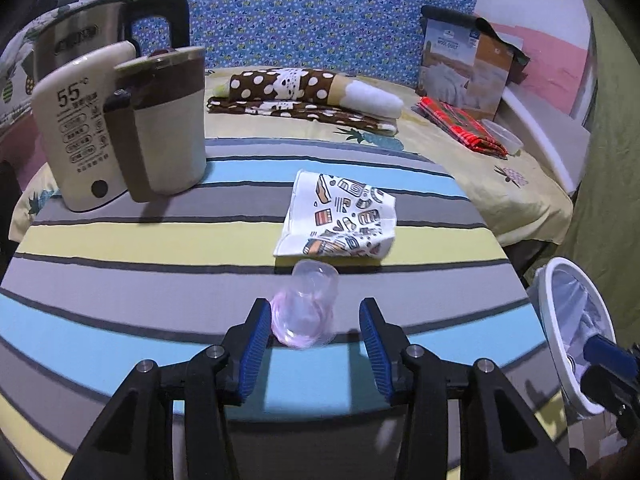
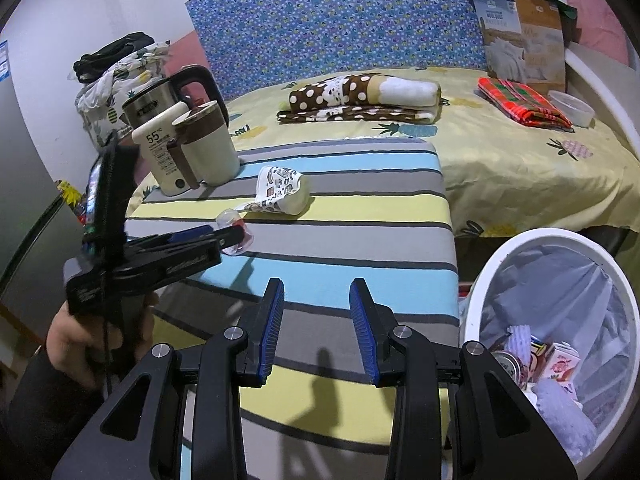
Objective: Collect trash
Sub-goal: 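Grasp the clear plastic cup with the left tool while the right tool grasps the patterned paper cup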
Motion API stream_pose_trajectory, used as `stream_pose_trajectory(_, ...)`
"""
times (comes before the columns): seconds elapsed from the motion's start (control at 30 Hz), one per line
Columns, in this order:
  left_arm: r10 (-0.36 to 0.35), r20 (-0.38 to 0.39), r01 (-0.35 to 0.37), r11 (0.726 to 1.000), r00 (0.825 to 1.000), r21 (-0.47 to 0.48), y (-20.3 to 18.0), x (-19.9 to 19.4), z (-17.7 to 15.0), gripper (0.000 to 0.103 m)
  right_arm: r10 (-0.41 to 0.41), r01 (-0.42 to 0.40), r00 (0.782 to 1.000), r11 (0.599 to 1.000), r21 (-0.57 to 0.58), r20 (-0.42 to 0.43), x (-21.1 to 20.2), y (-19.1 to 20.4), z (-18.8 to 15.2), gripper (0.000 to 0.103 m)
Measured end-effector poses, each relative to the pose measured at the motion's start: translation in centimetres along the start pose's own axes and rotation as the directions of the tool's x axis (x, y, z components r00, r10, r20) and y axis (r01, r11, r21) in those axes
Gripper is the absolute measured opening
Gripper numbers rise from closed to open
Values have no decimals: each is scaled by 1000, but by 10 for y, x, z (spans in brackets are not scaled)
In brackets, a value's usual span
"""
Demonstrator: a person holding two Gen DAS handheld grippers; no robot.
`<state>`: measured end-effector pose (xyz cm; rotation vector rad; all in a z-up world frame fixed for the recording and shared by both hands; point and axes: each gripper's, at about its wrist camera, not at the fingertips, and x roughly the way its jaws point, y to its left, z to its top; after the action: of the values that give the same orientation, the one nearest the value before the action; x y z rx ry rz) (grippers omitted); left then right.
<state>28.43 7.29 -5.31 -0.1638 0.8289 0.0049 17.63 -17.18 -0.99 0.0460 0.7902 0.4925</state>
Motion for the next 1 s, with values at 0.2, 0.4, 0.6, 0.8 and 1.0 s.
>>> stream_pose_trajectory(0.2, 2, 6, -2, 1000, 1000, -6, 2, 9, 1, 30, 9, -9, 1000, 1000, 9, -11, 6, -2, 3, 37)
stream_pose_trajectory(0.4, -7, 35, 8, 1000, 999, -22, 7, -12, -7, 29, 25, -25, 999, 1000, 13, -19, 12, 0, 8, 37)
stream_pose_trajectory(0.6, -12, 76, 15, 999, 997, -39, 17, -40, -15, 29, 35, -35, 999, 999, -5, -29, 27, 8, 17, 37)
stream_pose_trajectory(0.8, -11, 113, 18, 998, 994, -68, 34, -55, -18, 29, 42, -44, 998, 999, -28, -41, 51, 18, 34, 37)
stream_pose_trajectory(1.0, -29, 130, 41, 995, 991, -89, 48, -61, -19, 29, 65, -67, 997, 996, -52, -47, 76, 23, 53, 37)
